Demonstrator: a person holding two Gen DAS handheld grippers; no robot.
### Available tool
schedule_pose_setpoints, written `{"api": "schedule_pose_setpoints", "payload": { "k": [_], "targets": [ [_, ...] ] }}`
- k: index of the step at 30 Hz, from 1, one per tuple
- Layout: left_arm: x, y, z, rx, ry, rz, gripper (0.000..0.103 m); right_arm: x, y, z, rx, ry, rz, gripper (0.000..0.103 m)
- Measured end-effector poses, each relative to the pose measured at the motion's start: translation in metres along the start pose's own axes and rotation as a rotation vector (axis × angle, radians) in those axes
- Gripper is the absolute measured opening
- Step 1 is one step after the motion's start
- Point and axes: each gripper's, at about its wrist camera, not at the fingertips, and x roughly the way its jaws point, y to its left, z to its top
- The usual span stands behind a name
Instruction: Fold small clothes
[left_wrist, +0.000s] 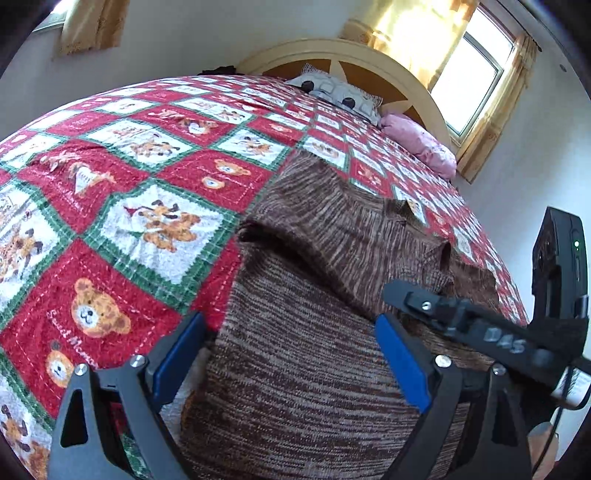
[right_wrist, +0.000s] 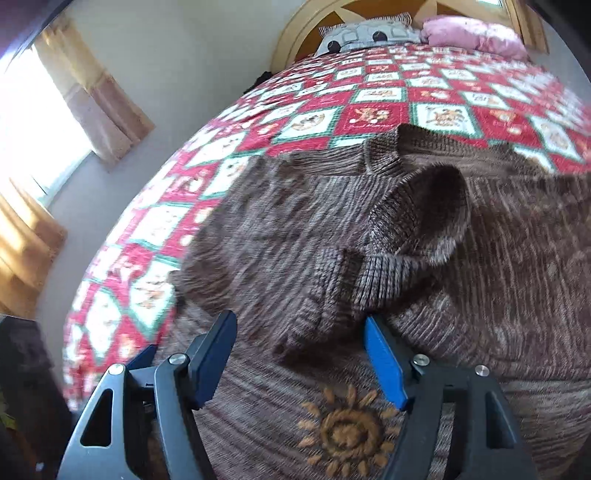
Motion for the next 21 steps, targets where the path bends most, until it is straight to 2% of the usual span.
{"api": "schedule_pose_setpoints", "payload": {
  "k": [1, 2, 7, 10, 14, 15, 16, 18, 21],
  "targets": [
    [0.000, 0.000, 0.000, 0.000, 0.000, 0.000, 0.096, 0.000, -0.001, 0.000, -0.022, 0.006, -0.031, 0.021],
    [0.000, 0.000, 0.000, -0.003, 0.000, -0.003, 0.096, -0.003, -0.006, 0.000, -0.014, 0.008, -0.017, 0.019],
    [0.000, 0.001, 0.000, -0.005, 0.000, -0.007, 0.096, -0.031, -0.047, -0.013, 0.087, -0.043, 0.065, 0.019],
    [0.000, 0.000, 0.001, -0.006, 0.000, -0.009, 0.096, -0.038, -0.070, -0.028, 0.158, -0.012, 0.065, 0.020],
    [0.000, 0.001, 0.000, -0.003, 0.001, -0.005, 0.096, -0.055, -0.090, -0.034, 0.253, -0.042, 0.086, 0.020],
    [0.000, 0.001, 0.000, -0.004, 0.001, -0.005, 0.096, -0.059, -0.094, -0.030, 0.275, -0.057, 0.098, 0.029],
    [0.000, 0.001, 0.000, -0.004, 0.001, -0.006, 0.096, -0.063, -0.098, -0.026, 0.305, -0.083, 0.132, 0.048],
    [0.000, 0.001, 0.001, -0.004, 0.001, -0.006, 0.096, -0.068, -0.105, -0.014, 0.351, -0.133, 0.168, 0.067],
    [0.001, 0.000, 0.000, 0.000, 0.002, 0.000, 0.096, -0.067, -0.098, 0.016, 0.288, -0.180, 0.110, 0.067]
  ]
}}
